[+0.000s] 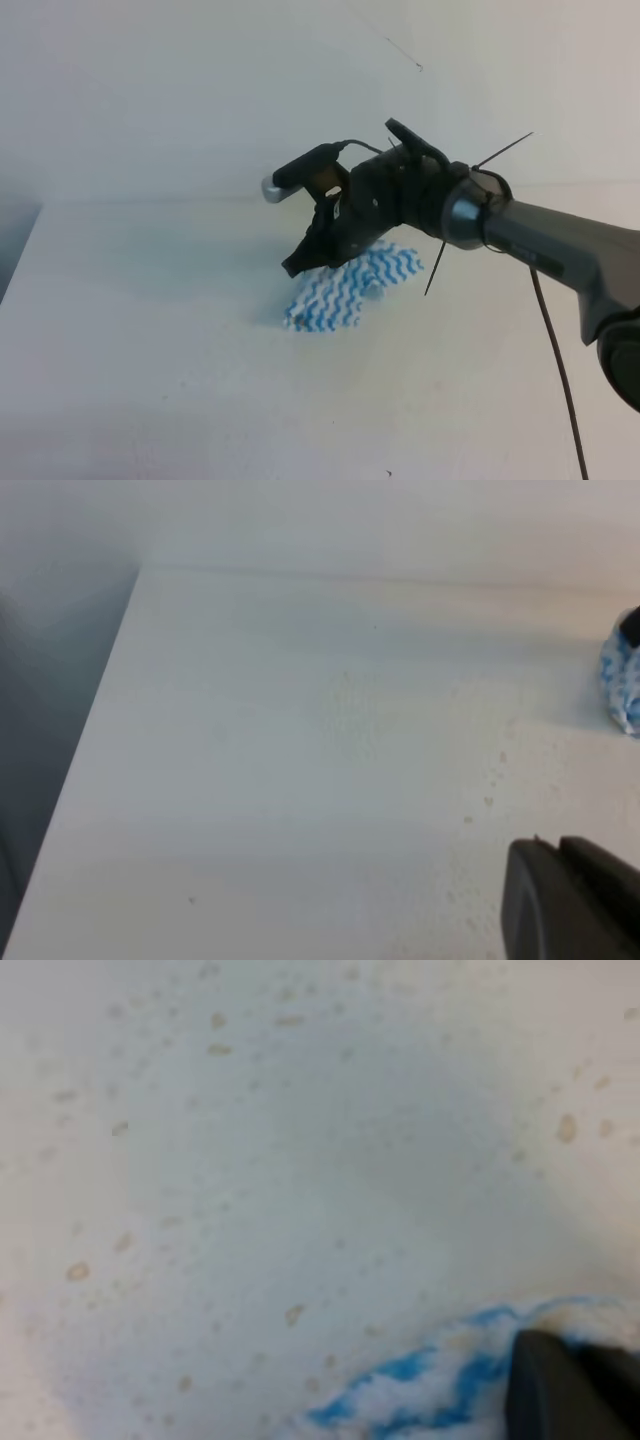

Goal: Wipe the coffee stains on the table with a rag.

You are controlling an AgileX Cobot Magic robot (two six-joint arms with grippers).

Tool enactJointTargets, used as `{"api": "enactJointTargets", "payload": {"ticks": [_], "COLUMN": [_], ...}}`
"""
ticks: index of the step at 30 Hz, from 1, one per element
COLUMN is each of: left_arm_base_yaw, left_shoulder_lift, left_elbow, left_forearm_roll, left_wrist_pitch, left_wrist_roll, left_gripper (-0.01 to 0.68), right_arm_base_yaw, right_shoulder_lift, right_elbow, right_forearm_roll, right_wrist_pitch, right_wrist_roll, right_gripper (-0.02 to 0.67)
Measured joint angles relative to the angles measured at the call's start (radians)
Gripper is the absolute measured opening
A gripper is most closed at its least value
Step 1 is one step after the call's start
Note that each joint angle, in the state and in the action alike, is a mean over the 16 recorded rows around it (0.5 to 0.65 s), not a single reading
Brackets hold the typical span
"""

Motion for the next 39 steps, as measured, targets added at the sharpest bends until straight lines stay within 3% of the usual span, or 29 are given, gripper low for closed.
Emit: {"api": "enactJointTargets", "payload": {"ticks": [19, 31, 39], "left_arm_base_yaw": [0.000, 0.000, 0.000], "left_shoulder_lift": [0.000, 0.000, 0.000], "left_elbow": [-0.011, -0.014, -0.011], "left_forearm_roll": [0.000, 0.000, 0.000], "left_wrist_pitch": [-0.001, -0.002, -0.002], "left_wrist_roll": [0.001, 0.001, 0.001], "left_gripper": [-0.004, -0.004, -0.004], "right_arm_base_yaw": [-0.018, -0.013, -0.043], "right_shoulder_lift": [0.029, 0.079, 0.089], "right_elbow": [-0.082, -0.086, -0.092], "right_forearm_roll": [0.024, 0.086, 0.007], "right_wrist_pitch": [0.179, 0.147, 0.185], "right_wrist_roll": [0.013, 0.008, 0.072], "right_gripper": [0.141, 0.040, 0.008]}}
